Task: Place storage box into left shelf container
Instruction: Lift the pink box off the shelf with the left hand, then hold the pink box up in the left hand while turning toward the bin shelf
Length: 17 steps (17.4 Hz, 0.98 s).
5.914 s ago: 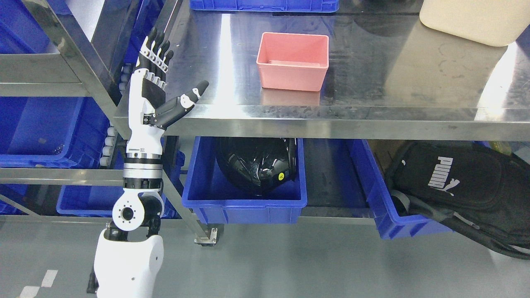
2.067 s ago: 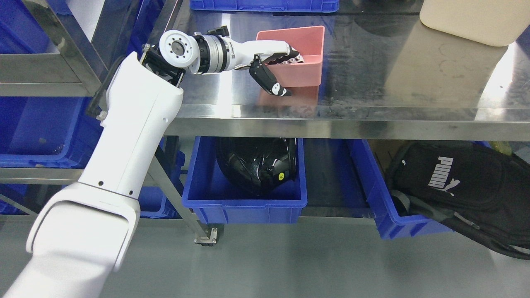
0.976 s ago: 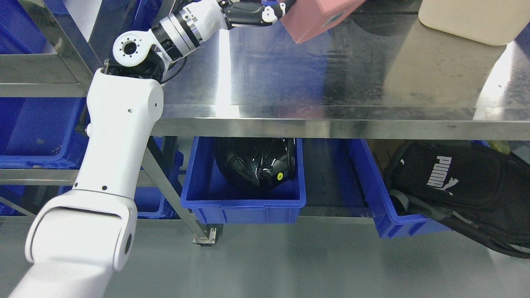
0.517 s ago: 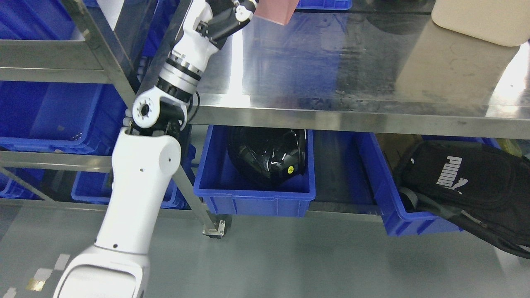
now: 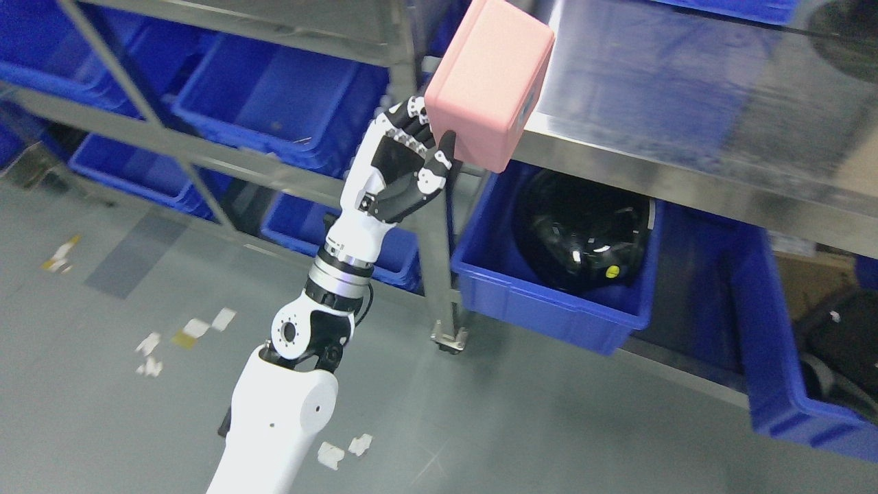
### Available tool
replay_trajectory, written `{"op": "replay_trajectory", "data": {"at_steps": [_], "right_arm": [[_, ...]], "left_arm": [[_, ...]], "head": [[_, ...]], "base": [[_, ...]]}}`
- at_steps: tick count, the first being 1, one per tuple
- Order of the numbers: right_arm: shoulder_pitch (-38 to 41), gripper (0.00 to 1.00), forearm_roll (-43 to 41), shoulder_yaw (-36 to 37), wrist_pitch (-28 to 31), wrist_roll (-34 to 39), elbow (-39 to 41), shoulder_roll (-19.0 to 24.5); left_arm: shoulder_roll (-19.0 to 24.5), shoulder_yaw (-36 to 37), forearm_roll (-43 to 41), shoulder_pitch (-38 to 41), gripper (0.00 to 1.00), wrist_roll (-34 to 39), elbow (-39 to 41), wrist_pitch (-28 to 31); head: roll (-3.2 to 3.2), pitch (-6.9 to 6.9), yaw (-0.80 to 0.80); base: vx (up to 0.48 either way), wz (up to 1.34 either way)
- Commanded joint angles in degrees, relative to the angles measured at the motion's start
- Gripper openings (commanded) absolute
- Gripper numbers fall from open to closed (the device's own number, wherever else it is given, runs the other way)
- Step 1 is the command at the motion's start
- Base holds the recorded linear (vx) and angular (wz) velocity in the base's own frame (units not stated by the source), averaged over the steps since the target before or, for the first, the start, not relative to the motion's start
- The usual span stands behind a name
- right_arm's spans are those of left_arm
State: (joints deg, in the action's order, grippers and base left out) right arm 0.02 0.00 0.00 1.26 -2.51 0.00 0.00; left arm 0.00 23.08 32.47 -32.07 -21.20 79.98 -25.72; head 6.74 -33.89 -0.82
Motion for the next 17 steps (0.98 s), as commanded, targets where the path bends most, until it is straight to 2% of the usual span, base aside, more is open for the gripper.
{"op": "replay_trajectory", "data": {"at_steps": [1,5,9,13,17], "right_arm": [[0.50,1.00,0.09,0.27,-0.03,0.05,1.00,-1.00],[0.50,1.00,0.09,0.27,-0.03,0.05,1.00,-1.00],[0.50,1.00,0.09,0.27,-0.03,0.05,1.00,-1.00],[0.50,1.00,0.09,0.27,-0.03,0.05,1.00,-1.00],[0.50,1.00,0.09,0.27,-0.03,0.05,1.00,-1.00]], "left_arm": [[1.00,1.45,0.14,9.13,0.01,-0.07,10.37,-0.65],[1.00,-0.66,0.14,10.54,0.01,-0.16,10.37,-1.26],[1.00,-3.04,0.14,12.21,0.01,-0.24,10.37,-1.79],[1.00,-3.22,0.14,13.70,0.01,-0.33,10.37,-2.49],[1.00,-3.22,0.14,15.20,0.01,-0.42,10.29,-2.49]], "head": [[0.00,0.00,0.00],[0.00,0.00,0.00],[0.00,-0.05,0.00],[0.00,-0.04,0.00],[0.00,-0.04,0.00]], "base": [[-0.091,1.07],[-0.025,1.26],[0.140,1.26],[0.296,1.08],[0.347,0.56]]}}
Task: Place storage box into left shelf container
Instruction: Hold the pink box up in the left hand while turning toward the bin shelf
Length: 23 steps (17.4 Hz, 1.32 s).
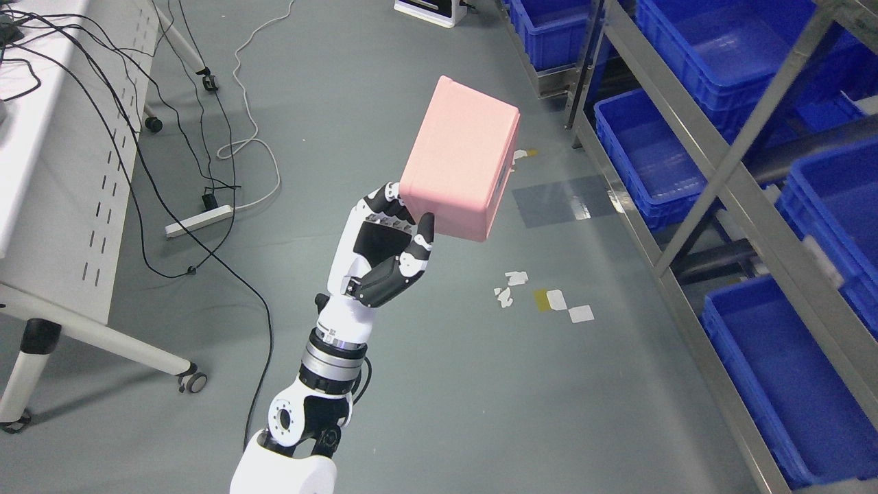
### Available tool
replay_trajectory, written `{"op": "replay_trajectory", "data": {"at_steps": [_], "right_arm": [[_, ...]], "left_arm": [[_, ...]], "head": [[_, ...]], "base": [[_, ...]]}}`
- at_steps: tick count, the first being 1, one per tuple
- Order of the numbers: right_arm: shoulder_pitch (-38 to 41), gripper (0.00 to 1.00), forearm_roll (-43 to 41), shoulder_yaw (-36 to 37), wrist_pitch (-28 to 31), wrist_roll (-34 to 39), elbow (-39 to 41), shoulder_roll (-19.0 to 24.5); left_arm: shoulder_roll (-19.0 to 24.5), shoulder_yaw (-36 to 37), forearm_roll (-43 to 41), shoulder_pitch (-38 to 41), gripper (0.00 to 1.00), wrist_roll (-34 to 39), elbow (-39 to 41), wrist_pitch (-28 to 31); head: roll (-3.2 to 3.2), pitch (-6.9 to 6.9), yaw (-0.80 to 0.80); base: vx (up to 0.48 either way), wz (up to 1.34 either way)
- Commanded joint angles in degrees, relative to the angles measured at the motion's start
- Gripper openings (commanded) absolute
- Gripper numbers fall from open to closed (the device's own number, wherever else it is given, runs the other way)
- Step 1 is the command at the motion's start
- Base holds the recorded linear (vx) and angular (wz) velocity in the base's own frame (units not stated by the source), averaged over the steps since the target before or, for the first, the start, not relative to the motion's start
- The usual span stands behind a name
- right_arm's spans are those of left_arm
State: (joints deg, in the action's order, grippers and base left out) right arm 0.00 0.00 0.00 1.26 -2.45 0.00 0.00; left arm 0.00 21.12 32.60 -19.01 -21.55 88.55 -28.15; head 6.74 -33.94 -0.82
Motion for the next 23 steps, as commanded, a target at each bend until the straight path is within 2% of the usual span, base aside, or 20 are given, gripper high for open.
{"op": "replay_trajectory", "data": {"at_steps": [1,15,23], "right_arm": [[0.53,1.00,0.09,0.27,-0.03,-0.01,1.00,-1.00],[0.53,1.00,0.09,0.27,-0.03,-0.01,1.00,-1.00],[0.53,1.00,0.09,0.27,-0.03,-0.01,1.00,-1.00]], "left_arm": [[1.00,-1.35,0.00,2.39,0.01,-0.07,1.63,-0.06],[1.00,-0.29,0.09,5.91,0.02,-0.34,0.75,0.20],[1.00,-0.03,-0.35,9.24,0.01,-1.21,0.49,0.81]], "head": [[0.00,0.00,0.00],[0.00,0.00,0.00],[0.00,0.00,0.00]], "base": [[0.365,0.24],[0.454,0.23],[0.546,0.14]]}}
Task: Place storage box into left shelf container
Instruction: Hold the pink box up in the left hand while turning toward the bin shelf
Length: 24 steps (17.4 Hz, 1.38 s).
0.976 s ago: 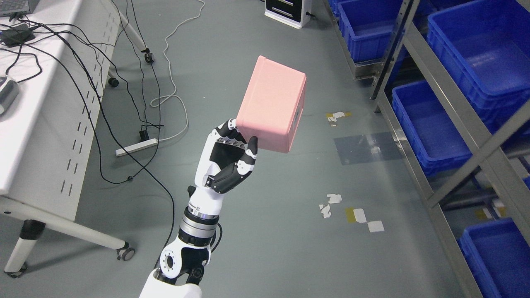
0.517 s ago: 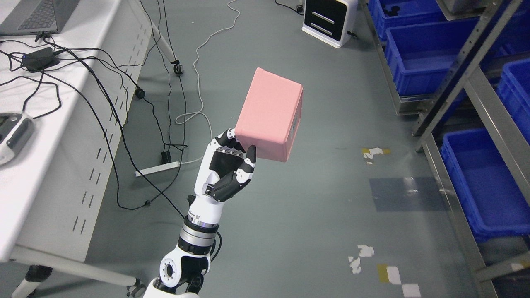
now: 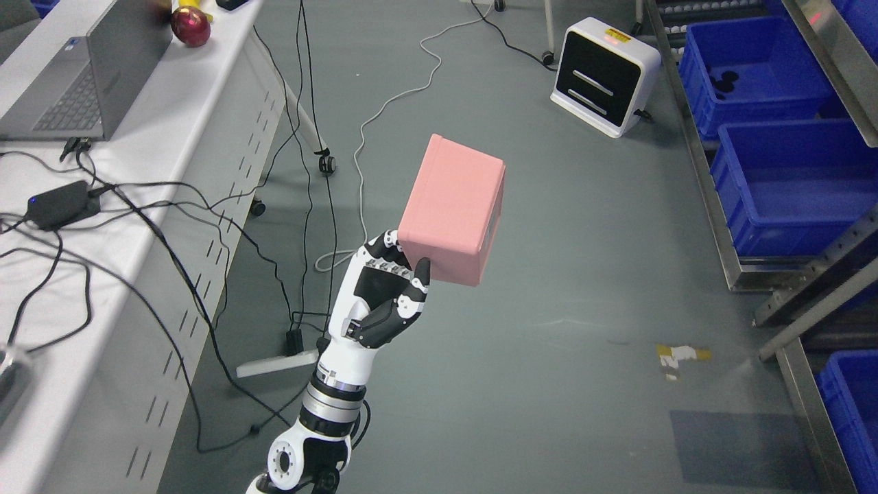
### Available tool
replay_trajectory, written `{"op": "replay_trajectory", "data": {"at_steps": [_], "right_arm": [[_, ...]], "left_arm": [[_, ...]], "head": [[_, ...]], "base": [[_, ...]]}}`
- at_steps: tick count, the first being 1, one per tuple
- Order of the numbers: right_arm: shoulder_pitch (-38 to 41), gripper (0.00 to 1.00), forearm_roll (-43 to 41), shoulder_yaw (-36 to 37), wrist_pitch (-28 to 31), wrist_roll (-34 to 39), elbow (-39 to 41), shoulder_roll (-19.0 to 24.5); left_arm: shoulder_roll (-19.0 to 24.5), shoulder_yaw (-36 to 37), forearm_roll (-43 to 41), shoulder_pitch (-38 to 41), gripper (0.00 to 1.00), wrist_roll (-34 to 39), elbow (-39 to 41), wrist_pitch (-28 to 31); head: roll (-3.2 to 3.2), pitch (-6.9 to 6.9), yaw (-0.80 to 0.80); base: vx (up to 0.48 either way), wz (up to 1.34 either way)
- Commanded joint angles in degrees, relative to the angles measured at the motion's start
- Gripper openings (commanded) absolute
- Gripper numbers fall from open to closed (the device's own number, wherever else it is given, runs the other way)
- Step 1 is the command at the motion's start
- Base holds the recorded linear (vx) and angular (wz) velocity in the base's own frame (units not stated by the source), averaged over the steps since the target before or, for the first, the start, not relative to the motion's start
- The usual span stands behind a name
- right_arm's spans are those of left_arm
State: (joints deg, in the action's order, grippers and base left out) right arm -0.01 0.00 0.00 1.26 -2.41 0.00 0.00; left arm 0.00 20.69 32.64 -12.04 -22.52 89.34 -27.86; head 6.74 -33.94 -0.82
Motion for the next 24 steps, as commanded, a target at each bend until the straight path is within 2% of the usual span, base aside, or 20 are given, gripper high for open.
{"op": "replay_trajectory", "data": {"at_steps": [1,7,11,14,17,19,21,24], "right_arm": [[0.54,1.00,0.09,0.26,-0.03,-0.05,1.00,-1.00],[0.54,1.00,0.09,0.26,-0.03,-0.05,1.00,-1.00],[0.54,1.00,0.09,0.26,-0.03,-0.05,1.00,-1.00],[0.54,1.00,0.09,0.26,-0.03,-0.05,1.00,-1.00],[0.54,1.00,0.09,0.26,-0.03,-0.05,1.00,-1.00],[0.54,1.00,0.09,0.26,-0.03,-0.05,1.00,-1.00],[0.54,1.00,0.09,0.26,-0.03,-0.05,1.00,-1.00],[0.54,1.00,0.09,0.26,-0.03,-0.05,1.00,-1.00]], "left_arm": [[1.00,0.84,-1.51,3.24,0.01,-0.24,-0.30,0.70],[1.00,1.81,-3.11,4.92,0.01,-0.24,-0.74,0.88],[1.00,3.04,-3.28,7.63,0.01,-0.50,-1.62,0.62],[1.00,3.39,-3.55,12.11,0.01,-5.32,-1.71,0.62],[1.00,3.31,-3.90,12.74,0.01,-6.30,-1.71,-0.09],[1.00,1.12,-4.07,12.48,0.01,-6.57,-1.71,-0.35],[1.00,-4.66,-7.92,10.38,0.01,-7.70,-2.23,1.05],[1.00,-13.03,-10.40,4.94,0.01,-10.16,-3.90,8.32]], "head": [[0.00,0.00,0.00],[0.00,0.00,0.00],[0.00,0.00,0.00],[0.00,0.00,0.00],[0.00,0.00,0.00],[0.00,0.00,0.00],[0.00,0.00,0.00],[0.00,0.00,0.00]], "base": [[0.580,-0.04],[0.481,-0.24],[0.286,-1.01],[0.187,-1.39],[0.165,-1.36],[0.167,-1.14],[0.166,-0.99],[0.158,-0.84]]}}
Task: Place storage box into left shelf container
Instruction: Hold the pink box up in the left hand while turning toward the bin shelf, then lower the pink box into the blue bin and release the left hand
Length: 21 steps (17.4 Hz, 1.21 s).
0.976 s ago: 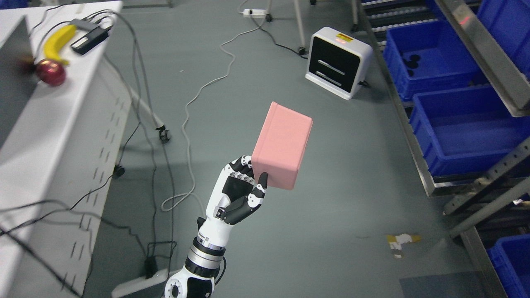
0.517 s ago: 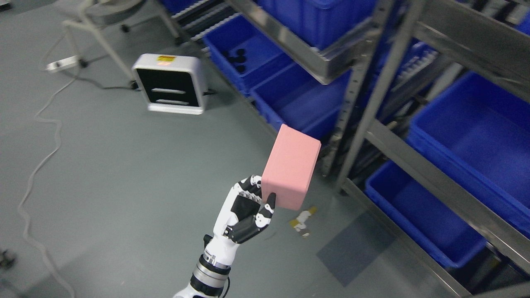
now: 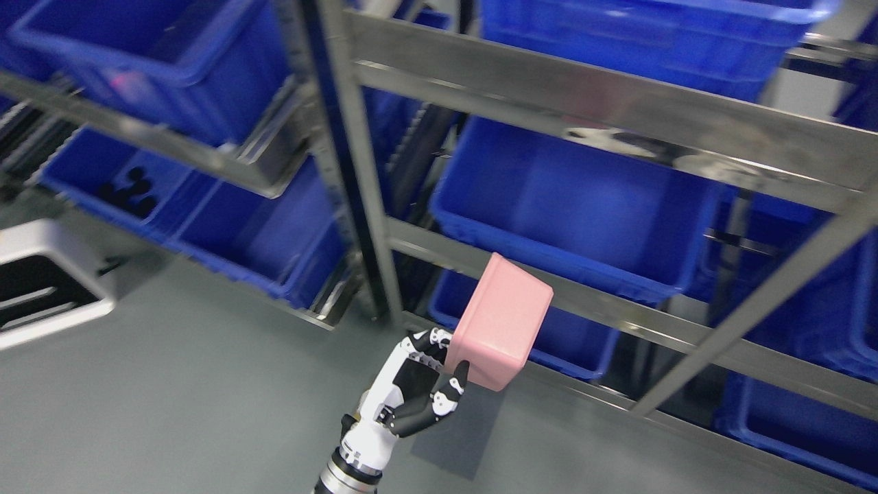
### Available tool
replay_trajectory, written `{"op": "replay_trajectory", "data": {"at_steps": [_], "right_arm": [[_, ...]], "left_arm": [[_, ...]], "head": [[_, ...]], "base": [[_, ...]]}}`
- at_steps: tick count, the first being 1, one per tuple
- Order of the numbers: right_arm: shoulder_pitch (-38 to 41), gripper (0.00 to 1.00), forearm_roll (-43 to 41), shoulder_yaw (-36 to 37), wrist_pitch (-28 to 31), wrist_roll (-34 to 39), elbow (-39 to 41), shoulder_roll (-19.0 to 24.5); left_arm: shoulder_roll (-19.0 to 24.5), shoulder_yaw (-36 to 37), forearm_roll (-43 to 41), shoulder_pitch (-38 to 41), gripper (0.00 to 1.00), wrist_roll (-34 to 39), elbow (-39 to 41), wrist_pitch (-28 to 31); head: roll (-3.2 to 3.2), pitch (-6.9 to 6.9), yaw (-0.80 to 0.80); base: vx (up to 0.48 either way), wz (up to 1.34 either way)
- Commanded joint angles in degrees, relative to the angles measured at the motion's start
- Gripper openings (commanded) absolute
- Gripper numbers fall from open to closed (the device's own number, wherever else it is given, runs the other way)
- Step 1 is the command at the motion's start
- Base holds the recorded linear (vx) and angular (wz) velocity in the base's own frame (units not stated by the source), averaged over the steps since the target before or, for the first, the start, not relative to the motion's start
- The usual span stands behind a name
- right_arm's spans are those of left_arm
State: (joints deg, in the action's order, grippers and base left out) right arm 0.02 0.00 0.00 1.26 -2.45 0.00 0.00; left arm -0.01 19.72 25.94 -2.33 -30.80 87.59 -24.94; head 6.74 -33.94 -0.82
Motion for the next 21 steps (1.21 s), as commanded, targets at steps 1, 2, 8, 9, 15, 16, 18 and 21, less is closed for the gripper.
{"op": "replay_trajectory", "data": {"at_steps": [1,2,8,9,15,16,18,21], "right_arm": [[0.51,1.00,0.09,0.26,-0.03,-0.01,1.00,-1.00],[0.51,1.00,0.09,0.26,-0.03,-0.01,1.00,-1.00],[0.51,1.00,0.09,0.26,-0.03,-0.01,1.00,-1.00],[0.51,1.00,0.09,0.26,-0.03,-0.01,1.00,-1.00],[0.51,1.00,0.09,0.26,-0.03,-0.01,1.00,-1.00],[0.51,1.00,0.09,0.26,-0.03,-0.01,1.00,-1.00],[0.51,1.00,0.09,0.26,-0.03,-0.01,1.00,-1.00],[0.51,1.00,0.09,0.26,-0.03,-0.01,1.00,-1.00]], "left_arm": [[1.01,-13.82,-3.97,-6.35,0.01,-2.77,-3.03,6.91],[1.01,-15.66,-4.49,-8.02,0.01,-3.99,-3.21,7.71],[3.43,-17.26,-19.49,-21.89,0.02,-12.09,-11.63,8.16],[3.43,-17.17,-23.01,-25.06,0.02,-12.18,-14.26,8.16],[3.09,-16.47,-40.33,-37.64,0.03,-17.36,-28.77,3.42],[1.69,-15.86,-44.71,-38.96,0.03,-17.45,-30.70,1.58],[1.01,-15.77,-53.24,-41.60,0.03,-17.45,-35.71,-0.80],[1.01,-15.24,-63.61,-43.63,0.03,-16.49,-42.22,-3.62]], "head": [[0.00,0.00,0.00],[0.00,0.00,0.00],[0.00,0.02,0.00],[0.00,0.02,0.00],[0.00,0.03,0.00],[0.00,0.03,0.00],[0.00,0.03,0.00],[0.00,0.03,0.00]], "base": [[0.131,-0.70],[0.131,-0.70],[0.097,-0.55],[0.079,-0.38],[0.040,-0.19],[0.007,-0.04],[-0.004,0.02],[-0.008,0.04]]}}
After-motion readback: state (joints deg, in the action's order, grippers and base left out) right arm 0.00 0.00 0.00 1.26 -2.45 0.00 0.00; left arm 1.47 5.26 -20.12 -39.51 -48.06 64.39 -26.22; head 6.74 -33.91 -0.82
